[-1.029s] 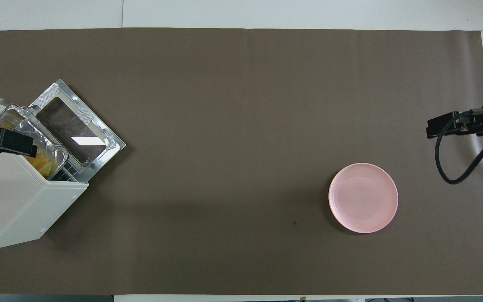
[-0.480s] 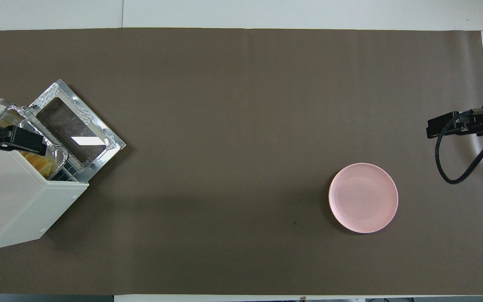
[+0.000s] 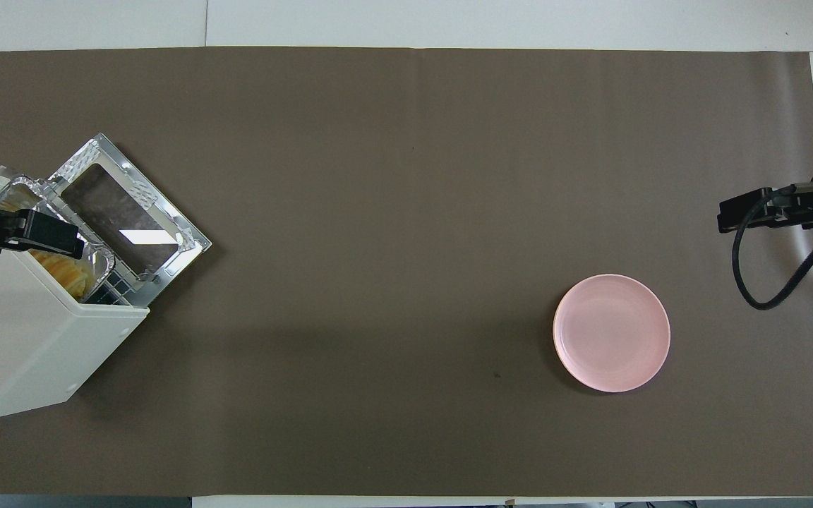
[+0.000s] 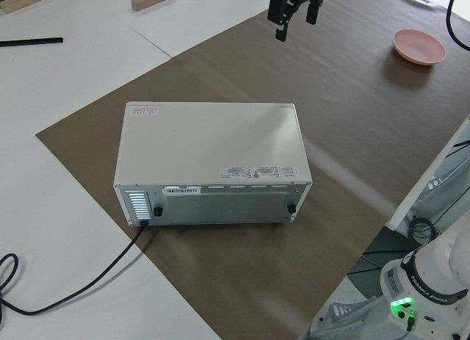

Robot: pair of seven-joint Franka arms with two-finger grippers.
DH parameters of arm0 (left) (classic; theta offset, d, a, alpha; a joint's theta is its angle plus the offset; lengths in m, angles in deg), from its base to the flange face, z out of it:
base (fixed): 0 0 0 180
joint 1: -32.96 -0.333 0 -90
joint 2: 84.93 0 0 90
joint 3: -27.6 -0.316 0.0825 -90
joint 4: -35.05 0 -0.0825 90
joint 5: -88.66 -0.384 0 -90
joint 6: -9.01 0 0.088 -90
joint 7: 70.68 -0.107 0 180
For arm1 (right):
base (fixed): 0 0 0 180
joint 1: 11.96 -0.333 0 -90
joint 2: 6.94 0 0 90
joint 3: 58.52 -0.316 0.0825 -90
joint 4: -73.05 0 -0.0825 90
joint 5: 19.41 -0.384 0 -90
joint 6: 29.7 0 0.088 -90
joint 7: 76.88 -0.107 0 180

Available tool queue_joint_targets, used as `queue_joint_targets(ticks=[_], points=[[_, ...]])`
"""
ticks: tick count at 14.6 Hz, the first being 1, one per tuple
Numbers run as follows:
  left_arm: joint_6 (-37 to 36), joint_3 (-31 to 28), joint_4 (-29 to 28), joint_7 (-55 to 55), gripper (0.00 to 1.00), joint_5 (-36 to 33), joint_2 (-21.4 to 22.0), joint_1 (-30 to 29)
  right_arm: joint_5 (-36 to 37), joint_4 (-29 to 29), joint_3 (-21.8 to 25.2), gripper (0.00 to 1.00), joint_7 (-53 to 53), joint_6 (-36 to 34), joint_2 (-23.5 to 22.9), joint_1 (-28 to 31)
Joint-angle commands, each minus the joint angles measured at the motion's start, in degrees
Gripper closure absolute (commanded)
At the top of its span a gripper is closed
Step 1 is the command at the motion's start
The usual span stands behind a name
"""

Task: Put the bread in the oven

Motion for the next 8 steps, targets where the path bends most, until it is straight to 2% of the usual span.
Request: queue_joint_targets(ticks=[1, 8], points=[[1.3, 0.9, -0.6, -0.6, 0.00, 0.4, 0.1, -1.2, -0.9, -0.2, -0.2, 0.00, -0.2, -0.3, 0.4, 0.5], [2.0, 0.8, -0.6, -0.5, 0.00, 0.4, 0.2, -1.1, -0.9, -0.2, -0.3, 0.00, -0.2, -0.3, 0.4, 0.4]])
